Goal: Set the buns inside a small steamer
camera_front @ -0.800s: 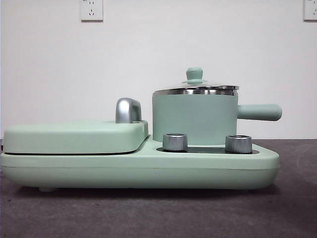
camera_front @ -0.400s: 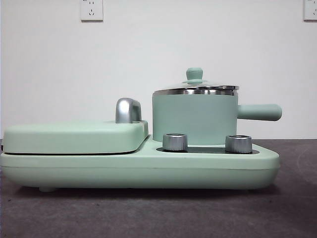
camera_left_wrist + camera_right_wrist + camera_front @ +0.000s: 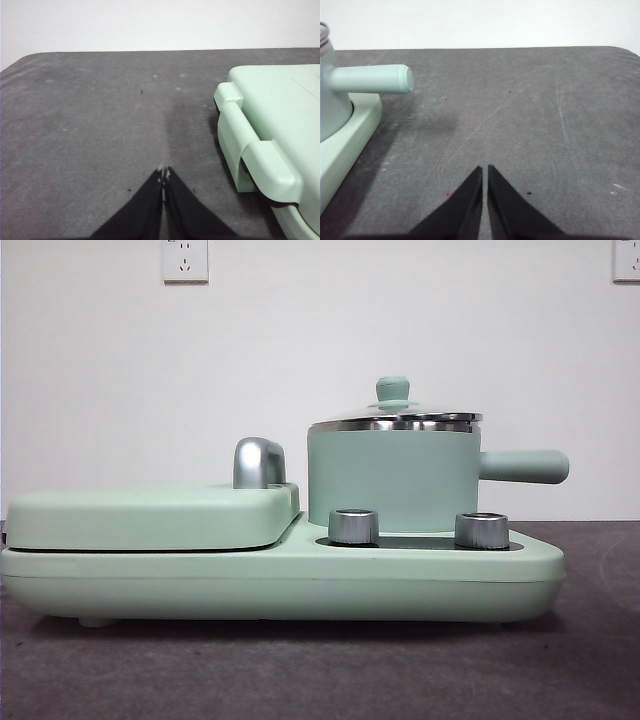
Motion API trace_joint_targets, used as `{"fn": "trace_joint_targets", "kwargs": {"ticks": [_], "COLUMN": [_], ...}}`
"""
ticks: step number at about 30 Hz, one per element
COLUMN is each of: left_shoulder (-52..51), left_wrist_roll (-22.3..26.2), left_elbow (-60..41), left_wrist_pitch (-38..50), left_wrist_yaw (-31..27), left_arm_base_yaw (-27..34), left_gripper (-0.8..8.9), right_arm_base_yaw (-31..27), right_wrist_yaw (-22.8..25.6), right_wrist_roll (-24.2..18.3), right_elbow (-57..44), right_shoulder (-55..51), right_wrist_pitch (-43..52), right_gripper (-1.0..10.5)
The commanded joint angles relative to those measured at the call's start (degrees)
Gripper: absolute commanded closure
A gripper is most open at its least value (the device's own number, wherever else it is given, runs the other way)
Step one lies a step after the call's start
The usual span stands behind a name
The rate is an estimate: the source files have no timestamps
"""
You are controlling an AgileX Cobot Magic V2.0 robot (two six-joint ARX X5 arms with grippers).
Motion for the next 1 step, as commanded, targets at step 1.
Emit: {"fn": "trace_joint_targets", "kwargs": {"ticks": [1], "left_shoulder": [-0.1], "left_wrist_roll": [0.3], "left_elbow": [-1.1], "left_wrist_pitch": [-0.3], "left_wrist_yaw": [0.0], "left_arm_base_yaw": [0.1], "left_gripper": [8.07], "right_arm_base_yaw": [0.0], "right_wrist_yaw": [0.2], "right_wrist_roll": [0.4], "right_elbow": [-0.3], "right_shoulder": [0.0], "right_wrist_pitch": [0.7], "right_gripper": [9.3]}}
